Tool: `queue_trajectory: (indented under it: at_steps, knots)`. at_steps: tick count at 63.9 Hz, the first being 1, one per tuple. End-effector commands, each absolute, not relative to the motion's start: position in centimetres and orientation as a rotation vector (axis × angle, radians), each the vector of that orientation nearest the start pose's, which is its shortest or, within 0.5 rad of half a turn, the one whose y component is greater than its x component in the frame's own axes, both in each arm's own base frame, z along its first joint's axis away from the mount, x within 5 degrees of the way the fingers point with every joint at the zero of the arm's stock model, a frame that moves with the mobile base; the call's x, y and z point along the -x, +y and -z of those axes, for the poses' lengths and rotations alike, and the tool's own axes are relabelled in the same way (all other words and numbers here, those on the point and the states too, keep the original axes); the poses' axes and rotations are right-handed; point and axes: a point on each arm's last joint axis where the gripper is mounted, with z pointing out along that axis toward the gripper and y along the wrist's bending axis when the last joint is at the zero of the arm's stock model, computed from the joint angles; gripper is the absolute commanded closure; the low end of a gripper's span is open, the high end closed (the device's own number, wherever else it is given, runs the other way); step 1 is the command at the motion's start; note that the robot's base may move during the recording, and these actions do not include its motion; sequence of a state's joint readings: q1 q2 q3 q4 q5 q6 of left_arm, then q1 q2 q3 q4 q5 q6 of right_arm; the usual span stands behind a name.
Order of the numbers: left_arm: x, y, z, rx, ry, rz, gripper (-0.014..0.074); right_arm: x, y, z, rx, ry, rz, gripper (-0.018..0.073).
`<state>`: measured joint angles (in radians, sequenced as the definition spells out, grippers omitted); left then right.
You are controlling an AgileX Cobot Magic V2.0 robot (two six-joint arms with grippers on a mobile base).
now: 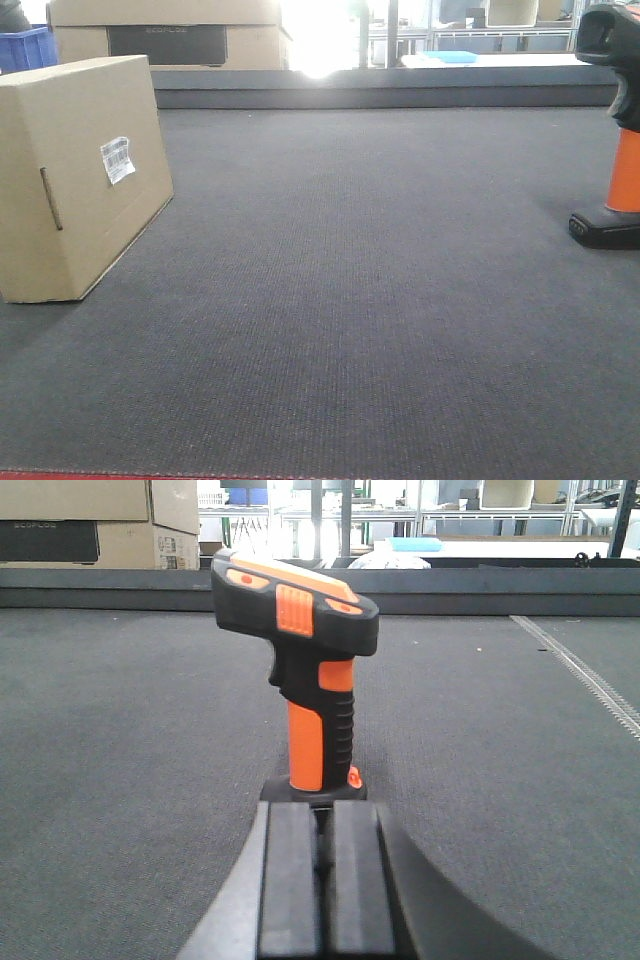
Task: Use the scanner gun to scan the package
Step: 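Move the left gripper toward the top of the cardboard box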
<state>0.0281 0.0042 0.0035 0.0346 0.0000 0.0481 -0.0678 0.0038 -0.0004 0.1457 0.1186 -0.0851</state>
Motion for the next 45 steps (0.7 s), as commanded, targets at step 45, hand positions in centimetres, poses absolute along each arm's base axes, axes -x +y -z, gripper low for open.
queue_trajectory:
  at_steps: [45]
  knots:
    - [-3.4,0.1,-30.5,-0.010,1.245,-0.055,0.0708,-3.9,-0.3,-28.1,-0.080,1.267,0.015,0.0712]
